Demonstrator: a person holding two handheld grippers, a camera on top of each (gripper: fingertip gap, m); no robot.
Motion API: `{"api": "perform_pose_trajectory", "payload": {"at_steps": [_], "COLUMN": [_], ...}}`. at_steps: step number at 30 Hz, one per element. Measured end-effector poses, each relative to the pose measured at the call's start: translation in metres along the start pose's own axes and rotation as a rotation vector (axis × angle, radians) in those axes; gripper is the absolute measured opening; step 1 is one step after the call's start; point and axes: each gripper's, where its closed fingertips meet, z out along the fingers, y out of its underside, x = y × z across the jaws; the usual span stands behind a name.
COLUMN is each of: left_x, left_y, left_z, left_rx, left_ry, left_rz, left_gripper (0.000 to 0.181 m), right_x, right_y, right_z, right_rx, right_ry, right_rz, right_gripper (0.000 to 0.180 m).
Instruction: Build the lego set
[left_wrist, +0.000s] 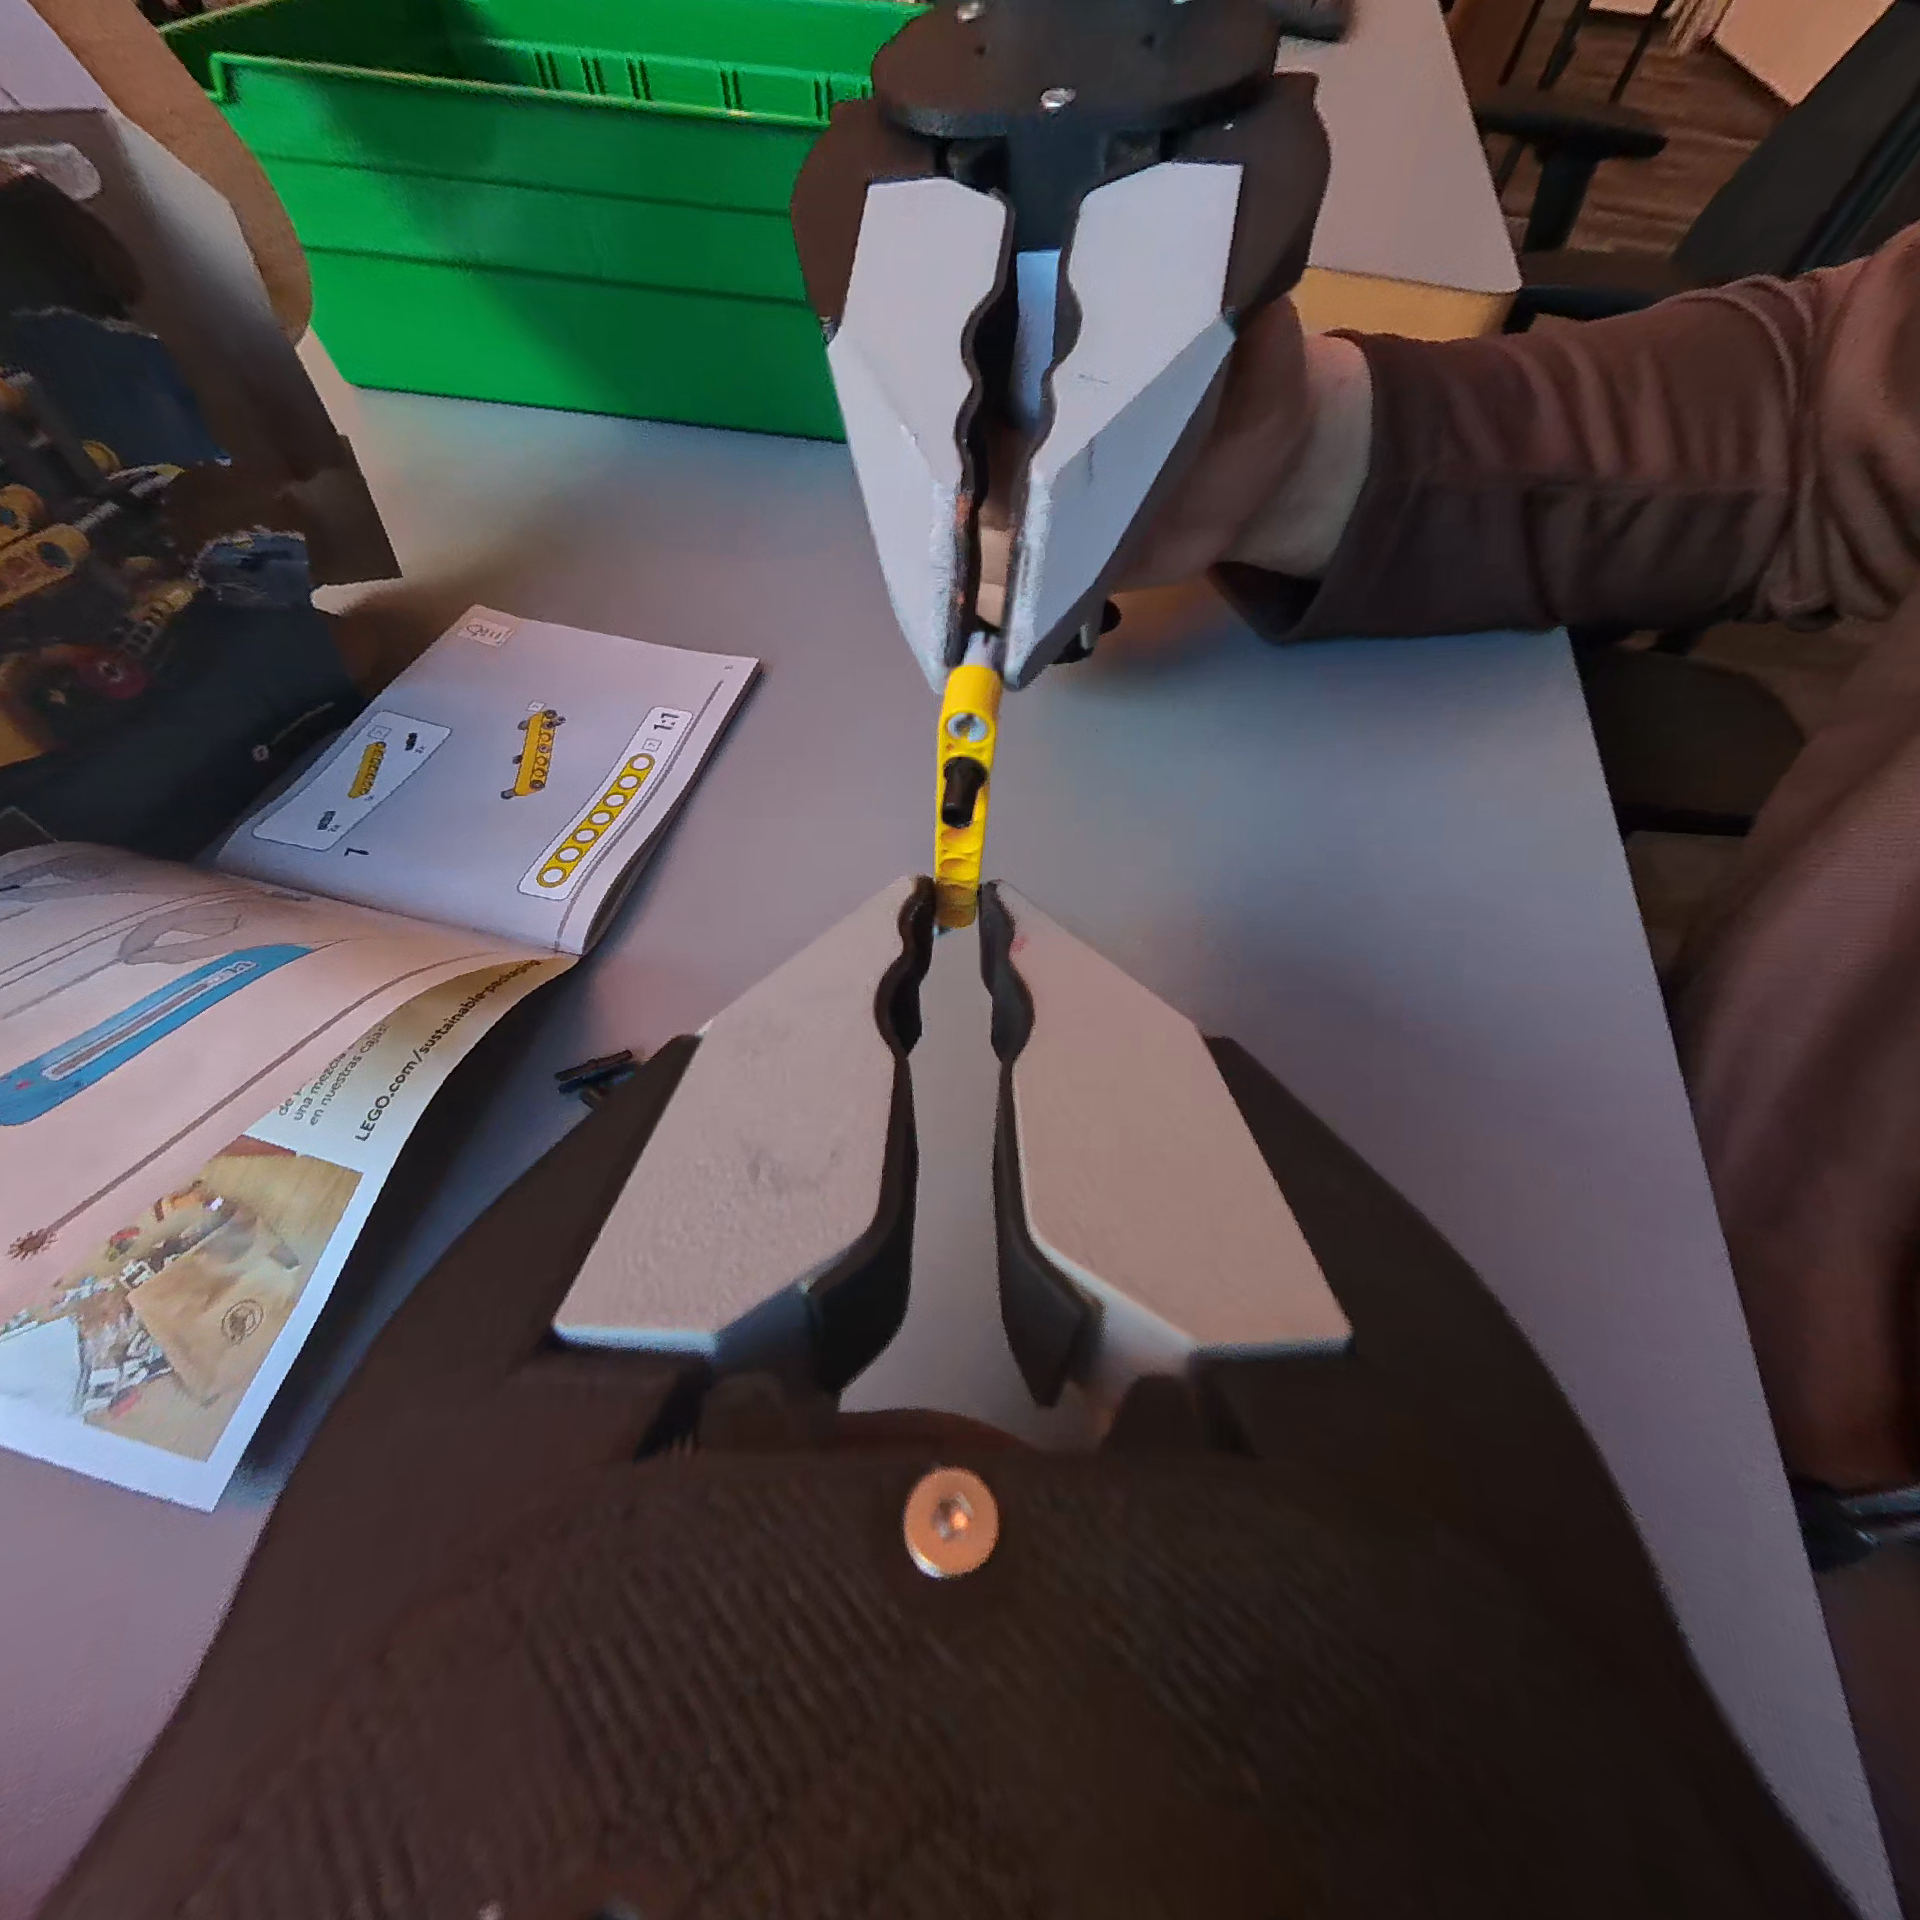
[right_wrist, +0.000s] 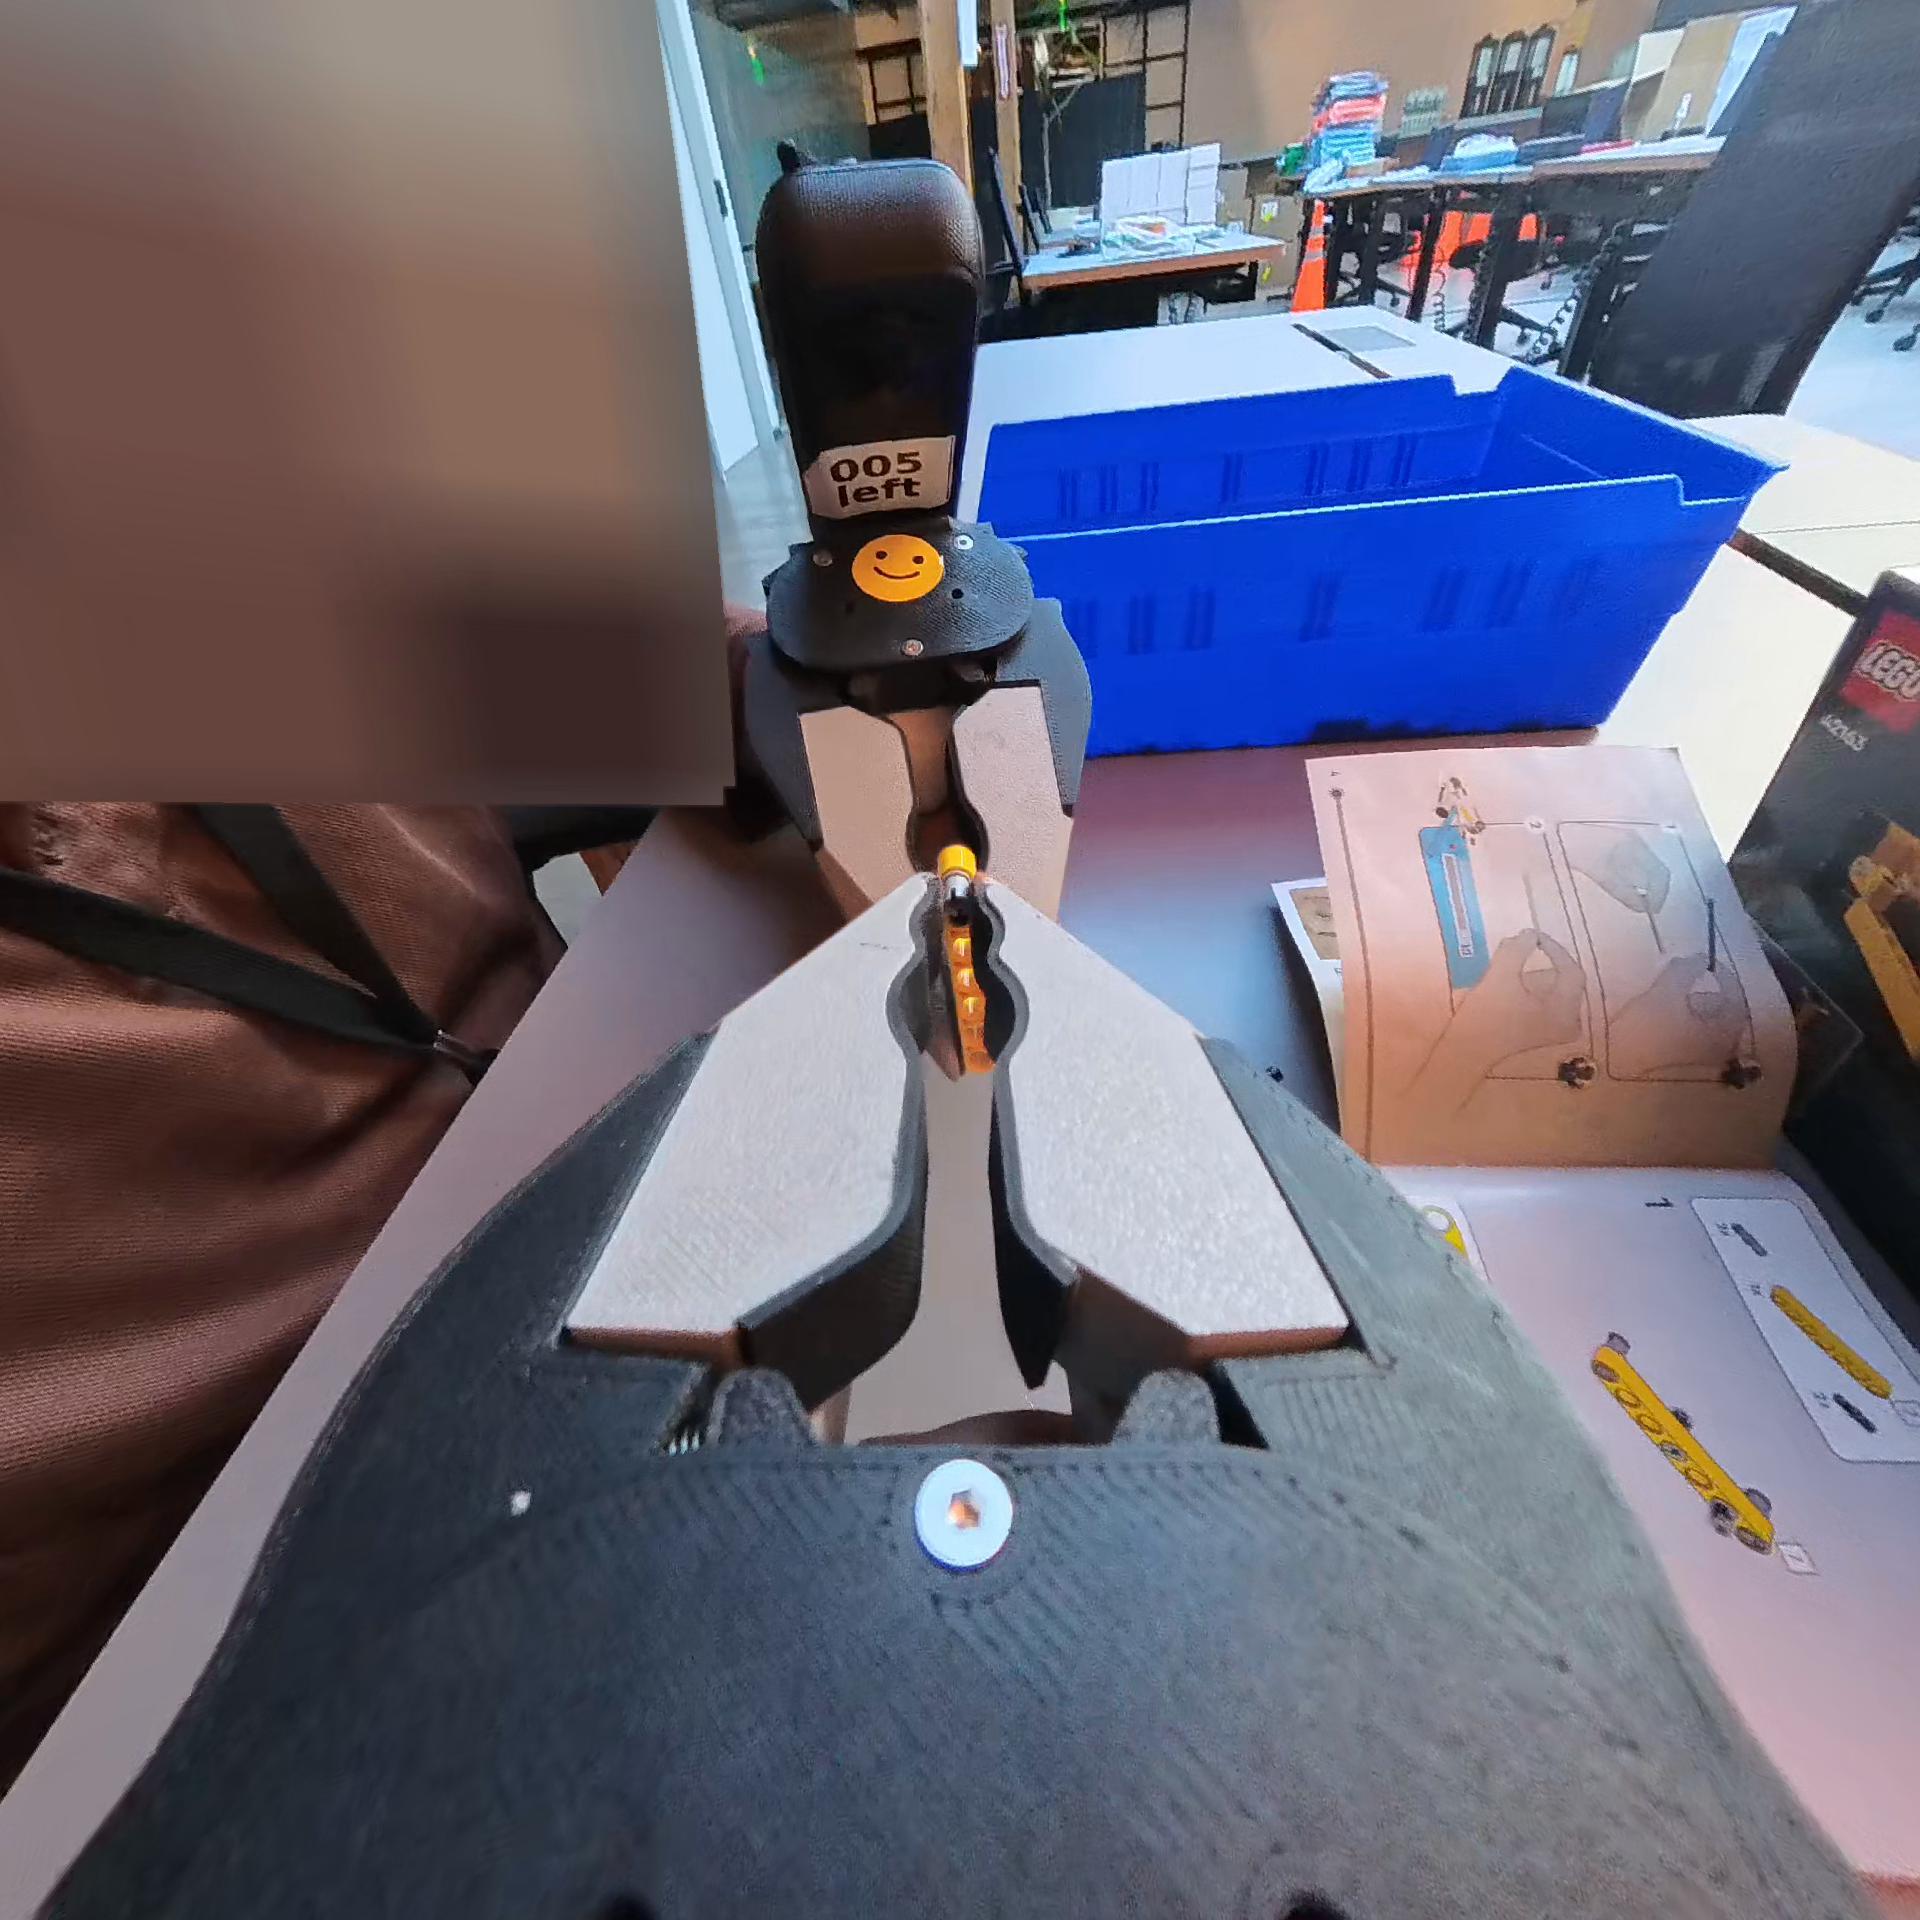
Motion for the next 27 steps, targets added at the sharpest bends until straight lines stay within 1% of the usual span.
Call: {"api": "perform_pose_trajectory", "payload": {"at_steps": [5, 10, 15, 18, 23, 25, 27], "left_x": [0.0, -0.011, -0.015, -0.021, -0.021, -0.02, -0.021], "left_y": [-0.001, -0.002, 0.0, 0.006, 0.019, 0.023, 0.027], "left_z": [-0.002, -0.008, -0.012, -0.012, -0.007, -0.005, -0.003], "left_rx": [0.012, 0.027, 0.014, -0.027, -0.122, -0.151, -0.176], "left_ry": [0.005, -0.052, -0.075, -0.112, -0.152, -0.16, -0.172], "left_rz": [0.002, 0.04, 0.072, 0.088, 0.181, 0.216, 0.245], "left_gripper": [0.005, 0.006, 0.006, 0.006, 0.006, 0.006, 0.006], "right_x": [0.006, 0.017, 0.023, 0.027, 0.026, 0.02, 0.017], "right_y": [0.003, 0.016, 0.039, 0.048, 0.04, 0.041, 0.048], "right_z": [-0.01, -0.02, -0.018, -0.016, -0.014, -0.008, -0.003], "right_rx": [-0.012, -0.077, -0.205, -0.258, -0.242, -0.263, -0.322], "right_ry": [0.014, 0.044, 0.073, 0.099, 0.121, 0.111, 0.12], "right_rz": [-0.005, -0.013, -0.039, -0.031, -0.063, -0.101, -0.131], "right_gripper": [0.002, 0.003, 0.004, 0.013, 0.025, 0.025, 0.025]}}
